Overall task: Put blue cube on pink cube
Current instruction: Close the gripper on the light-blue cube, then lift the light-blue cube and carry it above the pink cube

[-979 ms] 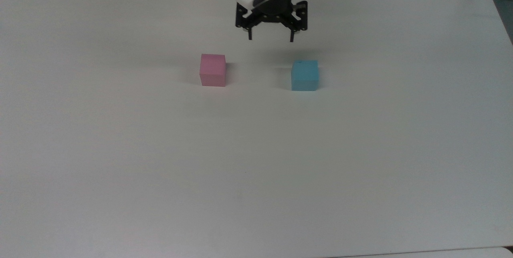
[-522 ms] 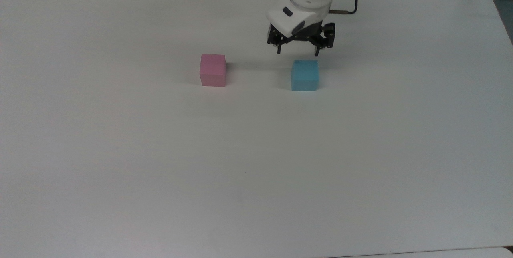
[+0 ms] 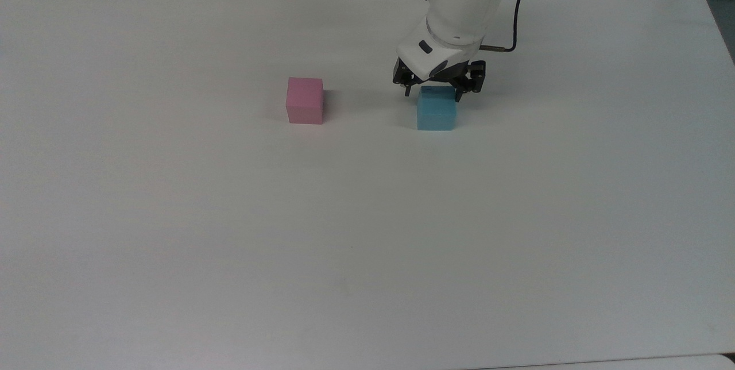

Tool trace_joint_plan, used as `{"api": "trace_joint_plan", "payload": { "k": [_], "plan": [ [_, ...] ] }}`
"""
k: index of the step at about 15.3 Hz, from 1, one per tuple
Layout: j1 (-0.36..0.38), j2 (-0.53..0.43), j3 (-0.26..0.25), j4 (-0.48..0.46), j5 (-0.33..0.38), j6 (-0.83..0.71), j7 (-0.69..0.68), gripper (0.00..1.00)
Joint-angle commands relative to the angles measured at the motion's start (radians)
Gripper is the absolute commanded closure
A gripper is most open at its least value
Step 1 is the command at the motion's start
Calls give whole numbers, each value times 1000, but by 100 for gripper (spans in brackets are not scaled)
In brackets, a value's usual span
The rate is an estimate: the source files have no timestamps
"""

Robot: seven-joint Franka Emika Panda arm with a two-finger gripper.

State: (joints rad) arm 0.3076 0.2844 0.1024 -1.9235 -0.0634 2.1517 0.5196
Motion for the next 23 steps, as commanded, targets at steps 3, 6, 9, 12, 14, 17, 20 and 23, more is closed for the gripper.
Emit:
{"api": "trace_joint_plan", "payload": {
  "k": [3,6,9,12,14,17,20,23],
  "plan": [
    [19,16,-6,17,-41,13,23,30],
    [19,13,-6,18,-41,11,11,68],
    [13,-30,-6,18,-42,-6,-22,69],
    [-10,-109,-7,18,-42,-102,-42,69],
    [-41,-163,-6,20,-39,-153,-61,68],
    [-120,-241,-6,89,-26,-287,-101,68],
    [-201,-272,-12,139,-7,-358,-150,68],
    [-251,-278,-21,141,-7,-355,-191,68]
  ]
}}
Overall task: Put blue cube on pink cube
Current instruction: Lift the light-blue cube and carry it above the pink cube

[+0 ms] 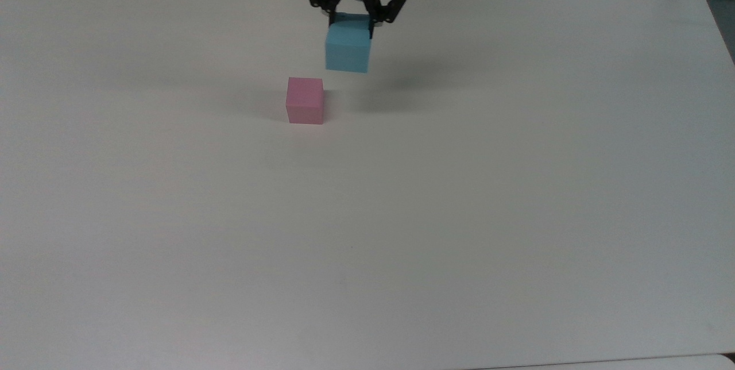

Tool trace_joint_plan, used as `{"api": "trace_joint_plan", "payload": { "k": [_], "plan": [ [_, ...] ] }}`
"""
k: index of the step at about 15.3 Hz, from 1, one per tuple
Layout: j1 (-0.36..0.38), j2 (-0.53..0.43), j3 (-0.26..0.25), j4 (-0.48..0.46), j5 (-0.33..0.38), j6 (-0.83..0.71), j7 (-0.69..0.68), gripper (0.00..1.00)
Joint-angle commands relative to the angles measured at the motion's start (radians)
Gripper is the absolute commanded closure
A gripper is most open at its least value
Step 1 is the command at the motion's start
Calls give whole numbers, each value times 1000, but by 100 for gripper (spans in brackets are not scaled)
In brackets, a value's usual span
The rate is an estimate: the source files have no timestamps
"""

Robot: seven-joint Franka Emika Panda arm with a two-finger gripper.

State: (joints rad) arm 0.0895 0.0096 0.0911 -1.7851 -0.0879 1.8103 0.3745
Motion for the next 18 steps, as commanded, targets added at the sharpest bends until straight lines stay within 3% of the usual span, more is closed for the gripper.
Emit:
{"api": "trace_joint_plan", "payload": {
  "k": [1,4,8,14,18],
  "plan": [
    [-46,-5,-10,3,17,-12,-60,68],
    [-94,-19,-8,1,17,-9,-89,68],
    [-103,-14,-8,-13,17,-3,-100,68],
    [-106,-14,-8,-125,4,18,-101,68],
    [-116,-14,-8,-218,-30,127,-109,68]
  ]
}}
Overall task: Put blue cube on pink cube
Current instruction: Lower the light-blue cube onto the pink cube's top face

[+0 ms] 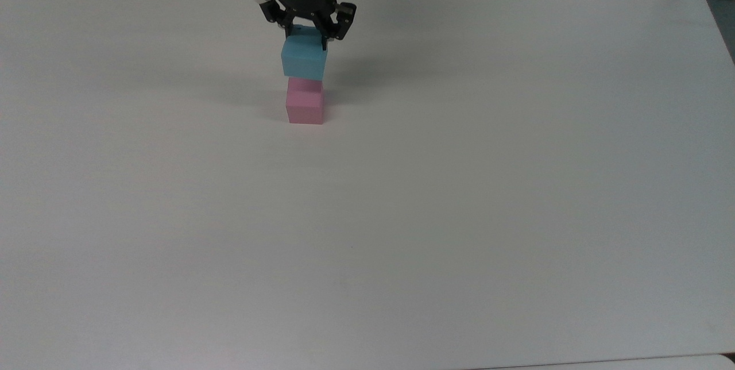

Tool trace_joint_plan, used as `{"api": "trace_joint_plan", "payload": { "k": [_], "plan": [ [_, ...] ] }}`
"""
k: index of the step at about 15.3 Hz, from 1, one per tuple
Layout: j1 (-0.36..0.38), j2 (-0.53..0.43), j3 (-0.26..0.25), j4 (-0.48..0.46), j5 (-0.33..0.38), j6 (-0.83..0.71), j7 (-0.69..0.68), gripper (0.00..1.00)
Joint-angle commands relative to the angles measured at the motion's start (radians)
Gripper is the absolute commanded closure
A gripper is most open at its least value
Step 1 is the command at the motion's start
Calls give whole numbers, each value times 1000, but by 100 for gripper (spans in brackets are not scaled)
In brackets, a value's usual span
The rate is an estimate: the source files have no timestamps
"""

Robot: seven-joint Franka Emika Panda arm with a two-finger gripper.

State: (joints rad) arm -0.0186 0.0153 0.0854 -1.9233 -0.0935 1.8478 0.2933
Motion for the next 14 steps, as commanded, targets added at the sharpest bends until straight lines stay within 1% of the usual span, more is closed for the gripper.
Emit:
{"api": "trace_joint_plan", "payload": {
  "k": [1,5,11,14],
  "plan": [
    [-7,-15,-3,-94,-35,111,-28,68],
    [-11,18,-3,-103,-55,163,-25,68],
    [-17,58,-3,-103,-87,171,-17,69],
    [-15,60,-1,-103,-92,169,-16,68]
  ]
}}
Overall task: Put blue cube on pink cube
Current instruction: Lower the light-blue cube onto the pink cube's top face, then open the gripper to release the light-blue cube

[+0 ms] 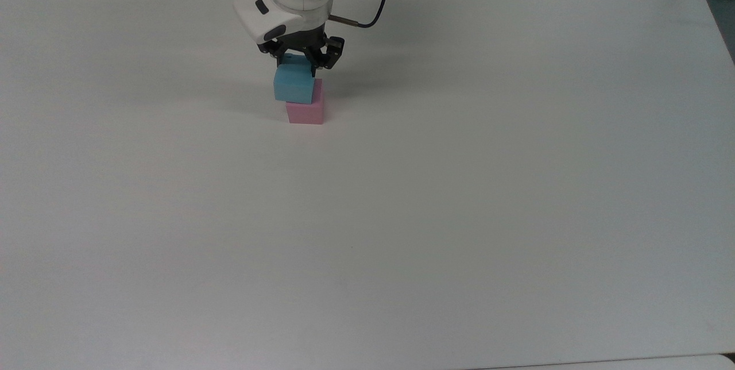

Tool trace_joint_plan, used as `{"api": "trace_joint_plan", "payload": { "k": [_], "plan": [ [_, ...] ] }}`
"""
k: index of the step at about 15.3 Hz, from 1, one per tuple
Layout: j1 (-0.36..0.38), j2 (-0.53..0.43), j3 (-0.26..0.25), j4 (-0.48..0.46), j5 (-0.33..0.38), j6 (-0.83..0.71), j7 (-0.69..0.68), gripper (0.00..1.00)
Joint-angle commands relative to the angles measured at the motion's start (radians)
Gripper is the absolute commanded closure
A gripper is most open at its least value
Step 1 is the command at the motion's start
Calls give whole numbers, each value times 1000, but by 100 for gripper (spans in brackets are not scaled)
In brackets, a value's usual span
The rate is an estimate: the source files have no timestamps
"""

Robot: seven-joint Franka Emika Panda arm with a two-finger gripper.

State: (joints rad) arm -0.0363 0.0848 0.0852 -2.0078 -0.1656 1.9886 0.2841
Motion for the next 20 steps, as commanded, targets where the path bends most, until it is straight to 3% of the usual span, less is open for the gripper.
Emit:
{"api": "trace_joint_plan", "payload": {
  "k": [1,2,4,5,7,16,20],
  "plan": [
    [3,-10,-1,-19,-20,27,-6,59],
    [1,-11,-1,-17,-20,27,-5,47],
    [1,-13,-1,-14,-20,27,-3,42],
    [1,-16,-1,-14,-20,24,-3,30],
    [1,-16,-1,-11,-20,22,-2,21],
    [3,-31,1,4,-8,9,20,11],
    [-14,-56,1,133,40,-141,9,1]
  ]
}}
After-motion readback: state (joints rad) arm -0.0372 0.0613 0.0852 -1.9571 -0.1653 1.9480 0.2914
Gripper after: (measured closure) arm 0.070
